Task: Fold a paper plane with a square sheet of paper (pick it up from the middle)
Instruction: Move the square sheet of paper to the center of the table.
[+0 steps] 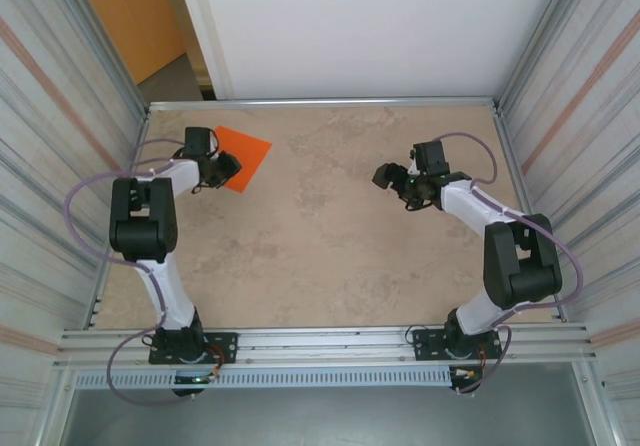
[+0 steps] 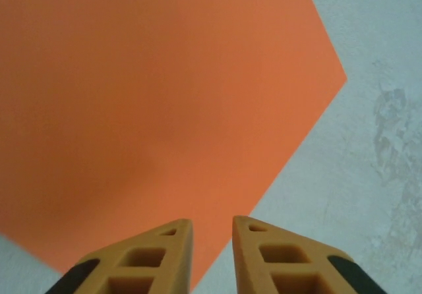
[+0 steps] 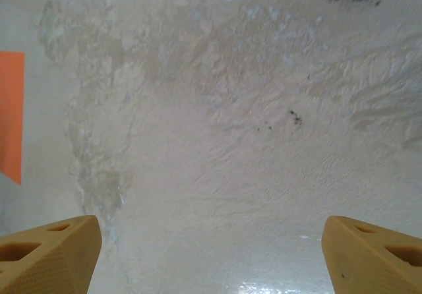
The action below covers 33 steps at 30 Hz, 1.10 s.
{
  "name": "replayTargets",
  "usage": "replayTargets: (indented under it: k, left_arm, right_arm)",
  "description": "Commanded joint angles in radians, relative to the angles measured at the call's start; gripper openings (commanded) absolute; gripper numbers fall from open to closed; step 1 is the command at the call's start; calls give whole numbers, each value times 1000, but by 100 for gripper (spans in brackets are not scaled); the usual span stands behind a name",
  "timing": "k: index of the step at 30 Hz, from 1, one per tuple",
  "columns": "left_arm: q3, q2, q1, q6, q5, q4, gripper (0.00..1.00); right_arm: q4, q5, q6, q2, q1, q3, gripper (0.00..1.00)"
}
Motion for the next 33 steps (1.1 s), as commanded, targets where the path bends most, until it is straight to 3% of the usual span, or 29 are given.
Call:
replayTargets:
  k: [1, 16, 19, 33]
  left_arm:
    - [55, 42, -9, 9, -22, -128, 22]
    - [67, 77, -86, 112, -102, -391, 13]
    - [43, 51, -122, 117, -66, -448, 13]
    - [-119, -64, -546, 85, -60, -544, 10]
  right_arm:
    - [-13, 0, 30, 20, 10, -4, 85]
    - [-50, 32, 27, 38, 12, 21, 85]
    - [-64, 34, 28, 42, 11, 30, 85]
    - [-144, 70, 31, 6, -2, 72, 86]
